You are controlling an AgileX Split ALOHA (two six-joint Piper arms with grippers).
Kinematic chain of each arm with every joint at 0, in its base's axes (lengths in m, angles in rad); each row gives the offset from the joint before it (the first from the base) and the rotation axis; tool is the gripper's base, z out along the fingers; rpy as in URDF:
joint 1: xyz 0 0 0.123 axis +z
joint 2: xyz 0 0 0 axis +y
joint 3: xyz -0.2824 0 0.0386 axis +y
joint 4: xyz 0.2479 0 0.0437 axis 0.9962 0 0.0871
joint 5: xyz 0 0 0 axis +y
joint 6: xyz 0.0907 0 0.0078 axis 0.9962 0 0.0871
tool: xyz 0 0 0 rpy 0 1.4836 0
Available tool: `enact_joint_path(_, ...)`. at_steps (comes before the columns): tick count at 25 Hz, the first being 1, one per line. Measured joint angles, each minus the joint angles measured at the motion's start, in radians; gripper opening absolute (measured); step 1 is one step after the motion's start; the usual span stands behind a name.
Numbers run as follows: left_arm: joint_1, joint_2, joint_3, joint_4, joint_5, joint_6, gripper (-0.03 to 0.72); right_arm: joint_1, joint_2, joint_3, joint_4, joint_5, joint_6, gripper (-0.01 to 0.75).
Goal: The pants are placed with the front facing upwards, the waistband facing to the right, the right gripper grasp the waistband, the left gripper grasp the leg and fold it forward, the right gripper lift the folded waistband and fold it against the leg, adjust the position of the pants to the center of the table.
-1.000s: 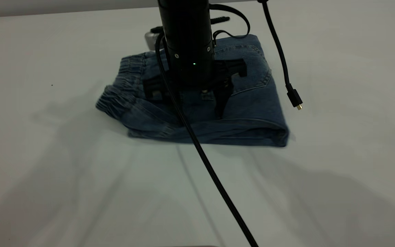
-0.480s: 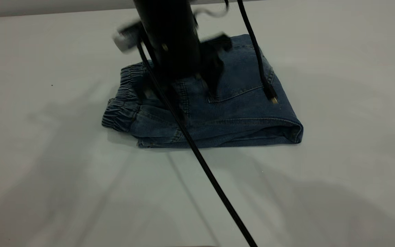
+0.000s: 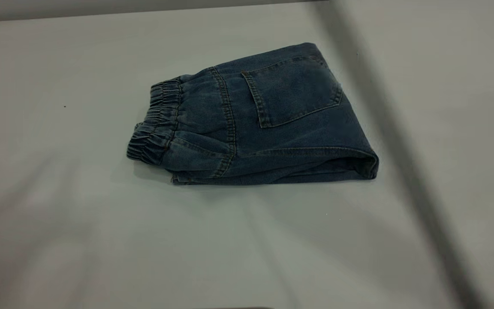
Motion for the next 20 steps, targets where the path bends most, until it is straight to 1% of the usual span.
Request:
enact_joint_path(4, 0.000, -0.081, 0.000, -0.038, 0.181, 0.030, 0.286, 0.000, -0.209, -0.001, 0.015, 0.016, -0.041, 0.421)
enact_joint_path(7, 0.000, -0.112, 0.000, -0.092, 0.340, 0.091, 0.286, 0.000, -0.341, 0.018, 0.017, 0.019, -0.060, 0.421)
enact_joint_path(9, 0.000, -0.119, 0.000, -0.141, 0.452, 0.132, 0.286, 0.000, -0.445, 0.081, 0.028, 0.019, -0.068, 0.421)
enact_joint_path(11, 0.000, -0.122, 0.000, -0.194, 0.568, 0.182, 0.286, 0.000, -0.549, 0.195, 0.044, 0.022, -0.072, 0.421)
enact_joint_path(12, 0.000, -0.122, 0.006, -0.223, 0.586, 0.203, 0.286, 0.000, -0.609, 0.263, 0.051, 0.022, -0.073, 0.421)
enact_joint_path(15, 0.000, -0.131, 0.057, -0.296, 0.586, 0.237, 0.286, 0.000, -0.783, 0.478, 0.057, 0.024, -0.075, 0.421)
enact_joint_path(17, 0.000, -0.147, 0.122, -0.329, 0.586, 0.249, 0.286, 0.000, -0.904, 0.632, 0.051, 0.024, -0.075, 0.421)
enact_joint_path(20, 0.000, -0.181, 0.256, -0.367, 0.586, 0.253, 0.286, 0.000, -1.051, 0.871, 0.049, -0.013, -0.070, 0.421)
